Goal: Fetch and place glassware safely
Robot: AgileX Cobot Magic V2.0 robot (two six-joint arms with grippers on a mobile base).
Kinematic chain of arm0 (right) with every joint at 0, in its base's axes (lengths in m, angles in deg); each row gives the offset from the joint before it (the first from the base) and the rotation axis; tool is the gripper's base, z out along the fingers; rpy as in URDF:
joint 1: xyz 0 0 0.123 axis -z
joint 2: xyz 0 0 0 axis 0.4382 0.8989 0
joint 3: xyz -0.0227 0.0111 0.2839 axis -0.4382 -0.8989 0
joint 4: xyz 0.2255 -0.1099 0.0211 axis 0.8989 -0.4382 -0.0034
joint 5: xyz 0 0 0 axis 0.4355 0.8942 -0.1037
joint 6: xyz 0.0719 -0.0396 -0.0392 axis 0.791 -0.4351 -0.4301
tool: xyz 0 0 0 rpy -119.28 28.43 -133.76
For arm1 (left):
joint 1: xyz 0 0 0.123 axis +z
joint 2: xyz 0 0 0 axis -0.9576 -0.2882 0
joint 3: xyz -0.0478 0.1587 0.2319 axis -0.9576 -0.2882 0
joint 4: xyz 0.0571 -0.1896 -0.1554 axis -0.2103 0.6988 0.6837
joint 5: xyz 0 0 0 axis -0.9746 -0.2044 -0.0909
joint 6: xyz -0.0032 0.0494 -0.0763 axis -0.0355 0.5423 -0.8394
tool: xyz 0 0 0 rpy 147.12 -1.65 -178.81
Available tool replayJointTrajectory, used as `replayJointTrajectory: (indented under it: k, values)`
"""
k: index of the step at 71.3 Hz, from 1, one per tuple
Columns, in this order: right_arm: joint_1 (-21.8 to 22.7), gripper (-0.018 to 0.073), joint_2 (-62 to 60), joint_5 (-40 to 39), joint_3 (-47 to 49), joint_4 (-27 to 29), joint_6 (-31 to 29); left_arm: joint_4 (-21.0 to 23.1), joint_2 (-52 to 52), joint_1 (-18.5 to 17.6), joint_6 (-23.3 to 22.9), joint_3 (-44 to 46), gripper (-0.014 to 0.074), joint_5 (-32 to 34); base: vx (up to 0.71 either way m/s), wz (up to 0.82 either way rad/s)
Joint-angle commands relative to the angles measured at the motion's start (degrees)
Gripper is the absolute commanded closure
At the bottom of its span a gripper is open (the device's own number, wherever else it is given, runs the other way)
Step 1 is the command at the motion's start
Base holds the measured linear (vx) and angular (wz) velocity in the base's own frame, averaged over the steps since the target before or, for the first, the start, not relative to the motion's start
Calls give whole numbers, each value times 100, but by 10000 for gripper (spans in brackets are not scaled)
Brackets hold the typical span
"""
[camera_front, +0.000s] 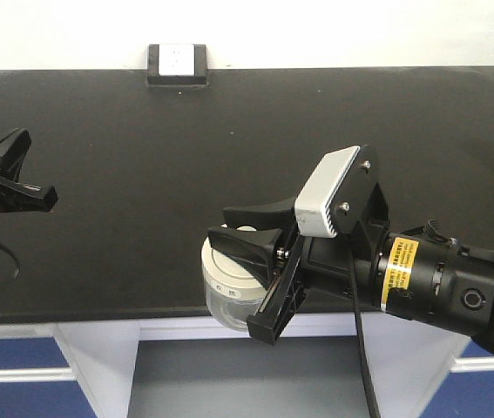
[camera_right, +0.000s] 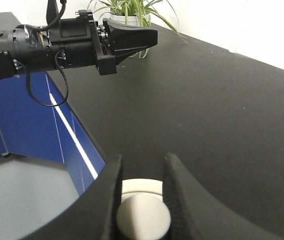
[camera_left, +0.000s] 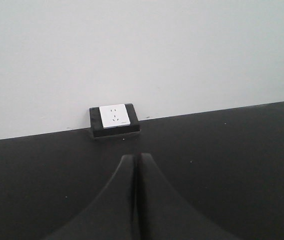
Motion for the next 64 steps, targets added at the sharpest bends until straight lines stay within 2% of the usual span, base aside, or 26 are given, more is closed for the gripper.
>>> replayJointTrajectory:
  k: [1, 64]
  values:
    - [7, 559, -186, -380, 172, 228, -50, 105, 154, -6, -17, 113, 594, 407, 22, 9]
    - [7, 559, -186, -373, 172, 231, -50, 105, 154, -6, -17, 113, 594, 407, 13, 6]
